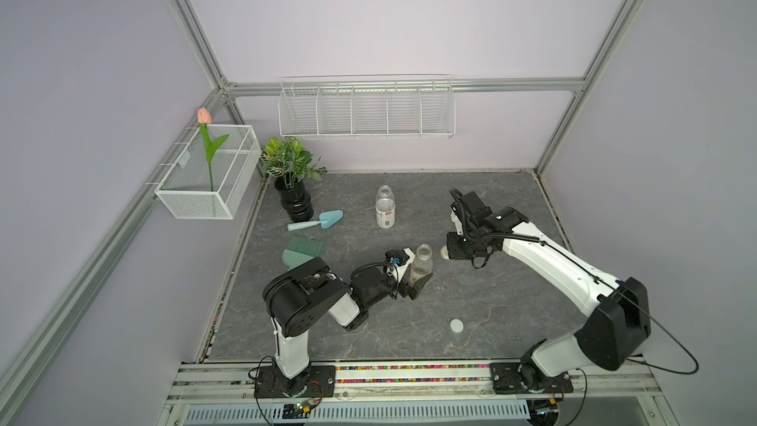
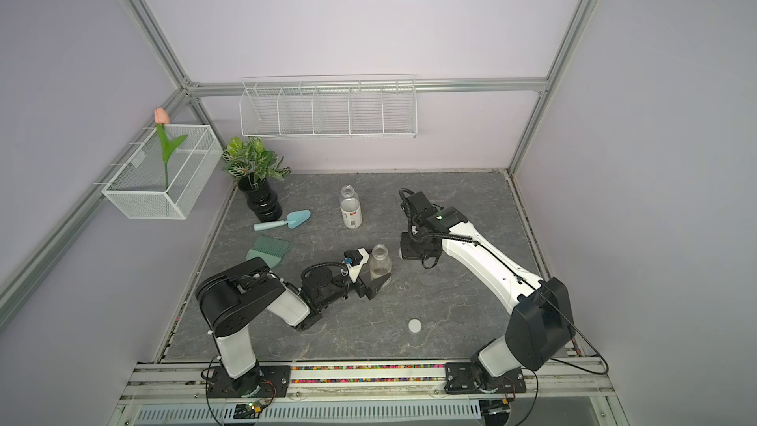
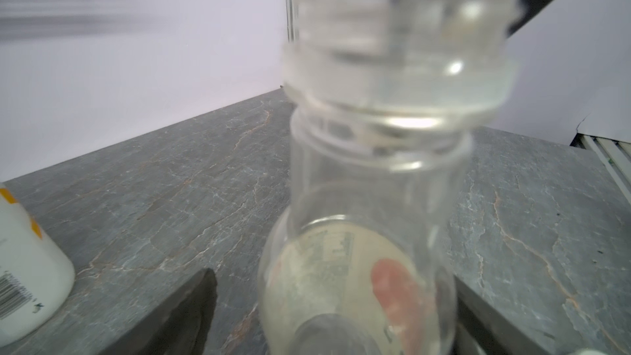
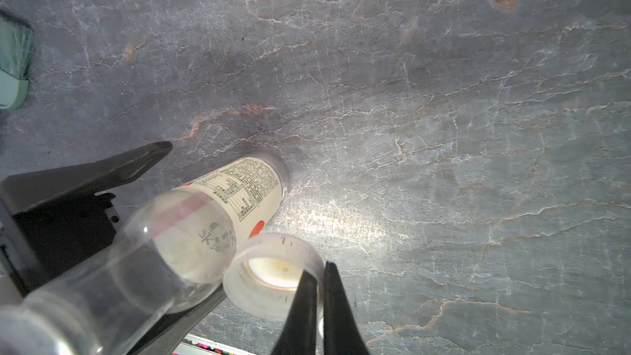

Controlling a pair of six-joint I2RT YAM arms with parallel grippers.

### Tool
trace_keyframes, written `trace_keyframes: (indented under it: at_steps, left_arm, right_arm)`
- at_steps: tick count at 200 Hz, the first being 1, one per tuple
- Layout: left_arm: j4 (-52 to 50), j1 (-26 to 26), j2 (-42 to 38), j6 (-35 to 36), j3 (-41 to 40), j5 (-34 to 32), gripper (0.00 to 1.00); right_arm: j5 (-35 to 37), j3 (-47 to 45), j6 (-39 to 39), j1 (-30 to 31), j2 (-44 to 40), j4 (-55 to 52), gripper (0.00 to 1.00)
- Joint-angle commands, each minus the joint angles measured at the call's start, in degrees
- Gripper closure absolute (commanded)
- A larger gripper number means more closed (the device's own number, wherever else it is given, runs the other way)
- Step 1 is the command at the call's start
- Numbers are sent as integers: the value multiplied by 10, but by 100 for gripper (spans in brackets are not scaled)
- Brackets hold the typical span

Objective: Screw on the bottle caps
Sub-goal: Place the plastic bottle at the center of the board, then adjust the bottle cap.

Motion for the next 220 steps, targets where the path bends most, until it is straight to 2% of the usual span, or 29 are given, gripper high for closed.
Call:
trace_keyframes:
  at_steps: [1,17,30,59,78,94,108,122,146,158,172,205,220]
  left_arm:
    - [-9,-2,-52,-15,-26,-11,1]
    - [-73,-2,-109,-26,-35,-11,1]
    - [-163,-2,-169,-38,-33,-21,1]
    - [-490,-2,-335,-60,29,-47,1]
    - [-654,-2,-440,-86,85,-87,1]
    - [-692,-2,-526,-116,104,-96,1]
    - [-701,-1,-571,-156,126,-102,1]
    - [-766,-1,-563,-165,189,-85,1]
    - [-889,-1,-484,-172,318,-27,1]
    - [-917,-1,-444,-160,363,8,1]
    - [-921,-1,-406,-167,395,6,0]
    - [-927,-2,-341,-156,451,13,19]
    - [-926,-1,-323,-151,459,11,22]
  right_arm:
    - [22,-33,2,-4,-58,41,93]
    - [33,-54,-4,-5,-90,70,93]
    - [36,-80,-13,-5,-126,110,93]
    - [45,-144,-34,-2,-224,219,93]
    - [32,-176,-52,3,-281,297,93]
    - [27,-205,-60,8,-322,366,93]
    - [27,-237,-62,12,-354,433,93]
    - [22,-272,-59,17,-375,498,93]
    - [13,-285,-41,22,-374,546,93]
    - [-5,-276,-33,24,-359,545,93]
    - [-23,-262,-25,28,-344,534,93]
    - [-30,-237,-31,36,-333,480,93]
    - [-34,-239,-23,40,-339,477,93]
